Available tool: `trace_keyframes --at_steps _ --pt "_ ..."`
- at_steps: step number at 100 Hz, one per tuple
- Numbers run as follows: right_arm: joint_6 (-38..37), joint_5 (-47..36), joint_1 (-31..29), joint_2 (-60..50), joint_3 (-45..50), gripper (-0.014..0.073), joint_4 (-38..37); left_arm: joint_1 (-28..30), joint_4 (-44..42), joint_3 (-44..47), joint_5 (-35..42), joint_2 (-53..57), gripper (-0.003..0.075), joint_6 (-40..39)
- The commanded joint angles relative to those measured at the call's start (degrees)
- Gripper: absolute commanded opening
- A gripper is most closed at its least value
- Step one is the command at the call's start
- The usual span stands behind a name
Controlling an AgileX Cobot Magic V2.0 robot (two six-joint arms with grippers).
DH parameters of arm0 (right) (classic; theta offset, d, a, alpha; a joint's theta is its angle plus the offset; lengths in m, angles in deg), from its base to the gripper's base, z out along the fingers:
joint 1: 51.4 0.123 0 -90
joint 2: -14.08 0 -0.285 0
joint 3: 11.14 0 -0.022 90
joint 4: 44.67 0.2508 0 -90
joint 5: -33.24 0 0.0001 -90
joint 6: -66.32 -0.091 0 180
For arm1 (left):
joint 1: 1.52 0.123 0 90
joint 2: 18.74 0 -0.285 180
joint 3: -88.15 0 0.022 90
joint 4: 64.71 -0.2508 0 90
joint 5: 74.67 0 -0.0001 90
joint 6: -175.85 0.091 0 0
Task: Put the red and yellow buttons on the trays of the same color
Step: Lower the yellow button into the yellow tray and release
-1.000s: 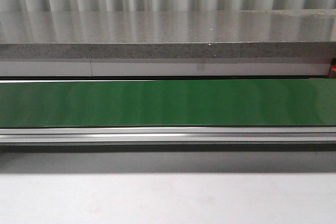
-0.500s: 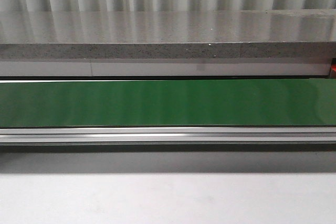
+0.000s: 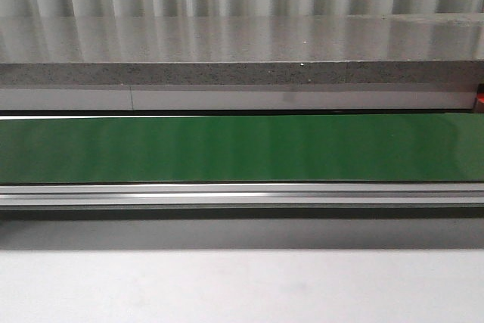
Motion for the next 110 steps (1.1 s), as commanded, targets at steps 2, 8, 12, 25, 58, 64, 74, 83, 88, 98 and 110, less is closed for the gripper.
trace_keyframes --at_steps 2,8,12,25,58,64,74,83,88,98,110 --pt "-0.1 -2.8 -0.3 -0.4 -1.4 0.0183 -1.1 -0.4 1.0 -1.6 3.9 -0.4 -0.002 -0.2" --pt "-0.1 -2.8 -0.3 0.5 -1.4 0.0183 -1.1 -0.4 1.0 -1.6 3.9 -0.4 -0.002 -0.2" --pt "-0.1 -2.8 -0.3 1.3 -1.4 0.0183 -1.1 -0.4 1.0 -1.6 3.9 -0.4 -0.002 -0.2" --pt "-0.1 -2.8 -0.3 3.2 -1.4 0.0183 -1.1 -0.4 1.0 -1.6 3.9 -0.4 -0.002 -0.2" --pt "-0.1 -2.6 -0.3 4.1 -1.4 0.0262 -1.1 -0.4 1.0 -1.6 3.9 -0.4 -0.002 -0.2" --pt "-0.1 -2.5 -0.3 4.1 -1.4 0.033 -1.1 -0.4 1.0 -1.6 3.9 -0.4 -0.002 -0.2" --pt "-0.1 -2.3 -0.3 4.1 -1.4 0.045 -1.1 -0.4 1.0 -1.6 3.9 -0.4 -0.002 -0.2" --pt "-0.1 -1.9 -0.3 4.1 -1.4 0.0515 -1.1 -0.4 1.0 -1.6 3.9 -0.4 -0.002 -0.2" --pt "-0.1 -1.4 -0.3 4.1 -1.4 0.0526 -1.1 -0.4 1.0 -1.6 3.9 -0.4 -0.002 -0.2" --pt "-0.1 -1.1 -0.3 3.5 -1.5 0.0525 -1.1 -0.4 1.0 -1.6 3.9 -0.4 -0.002 -0.2" --pt "-0.1 -1.3 -0.3 0.8 -1.7 0.0525 -1.1 -0.4 1.0 -1.6 3.9 -0.4 -0.002 -0.2"
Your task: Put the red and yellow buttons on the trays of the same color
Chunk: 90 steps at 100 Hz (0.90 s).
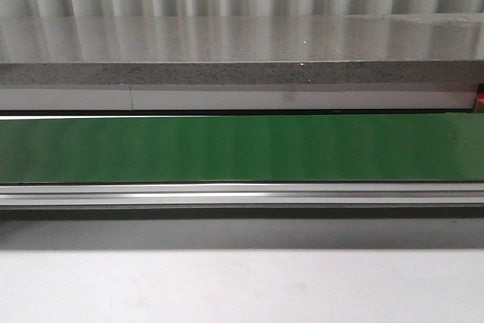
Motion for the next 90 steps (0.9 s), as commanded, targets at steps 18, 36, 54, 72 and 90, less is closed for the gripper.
trace_keyframes --at_steps 18,36,54,72,90 --pt "0.0 -1.4 -0.3 -10.5 -1.7 0.0525 -1.1 -0.4 1.0 -1.6 3.9 -0.4 -0.002 -0.2" --pt "-0.1 -0.6 1.2 -18.5 -1.7 0.0525 -1.0 -0.4 1.0 -1.6 3.9 -0.4 -0.002 -0.2" --pt "0.0 -0.6 8.9 -25.7 -1.7 0.0525 -1.0 -0.4 1.0 -1.6 3.9 -0.4 -0.002 -0.2" --pt "1.7 0.1 20.3 -31.4 -1.7 0.0525 -1.8 -0.4 1.0 -1.6 3.9 -0.4 -0.002 -0.2" --pt "5.2 0.4 31.8 -36.3 -1.6 0.0525 -2.3 -0.4 1.0 -1.6 3.9 -0.4 -0.002 -0.2"
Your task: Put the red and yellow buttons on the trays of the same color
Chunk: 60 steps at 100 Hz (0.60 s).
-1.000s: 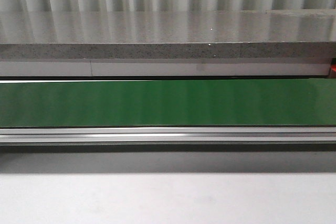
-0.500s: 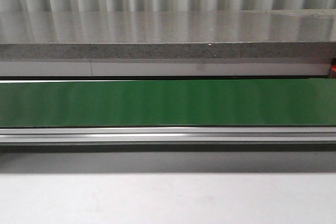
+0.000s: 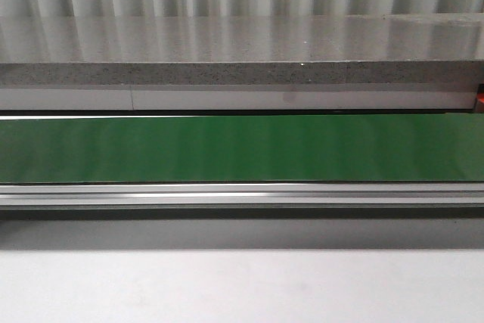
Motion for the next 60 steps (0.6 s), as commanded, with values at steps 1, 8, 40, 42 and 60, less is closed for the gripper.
trace_keyframes --at_steps 1,8,40,42,60 --pt "3.0 -2.7 5.1 -3.3 -1.6 0.0525 -1.6 -0.4 1.0 -1.6 3.9 -0.4 -0.002 -0.2" --pt "5.0 -2.2 9.1 -4.9 -1.6 0.0525 -1.7 -0.4 1.0 -1.6 3.9 -0.4 -0.002 -0.2" --pt "12.1 0.3 18.3 -12.4 2.3 0.0519 -1.7 -0.4 1.0 -1.6 3.9 -0.4 -0.002 -0.2" --pt "12.3 0.3 18.5 -12.9 2.8 0.0519 -1.7 -0.4 1.0 -1.6 3.9 -0.4 -0.002 -0.2" --pt "12.6 0.3 18.8 -16.9 6.6 0.0416 -1.7 -0.4 1.0 -1.6 3.9 -0.4 -0.002 -0.2"
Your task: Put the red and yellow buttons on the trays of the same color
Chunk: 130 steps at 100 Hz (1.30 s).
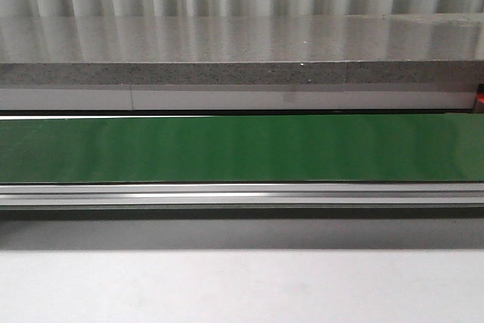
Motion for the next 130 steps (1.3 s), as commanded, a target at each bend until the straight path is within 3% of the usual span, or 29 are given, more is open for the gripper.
trace_keyframes --at_steps 1,17,28,116,130 --pt "0.8 -3.3 0.0 -1.7 -0.1 0.0395 -1.1 -0.4 1.0 -1.6 3.9 -0.4 -0.002 -0.2" --pt "0.8 -3.4 0.0 -2.9 0.6 0.009 -1.1 -0.4 1.0 -1.6 3.9 -0.4 -0.002 -0.2" --pt "0.8 -3.8 0.0 -2.9 0.6 -0.0075 -1.1 -0.4 1.0 -1.6 3.9 -0.4 -0.002 -0.2" --pt "0.8 -3.9 0.0 -2.9 0.7 -0.0067 -1.1 -0.4 1.0 -1.6 3.9 -0.4 -0.002 -0.2" --pt "0.8 -7.8 0.0 -4.7 2.7 -0.0067 -1.1 -0.4 1.0 -1.6 3.9 -0.4 -0.002 -0.2"
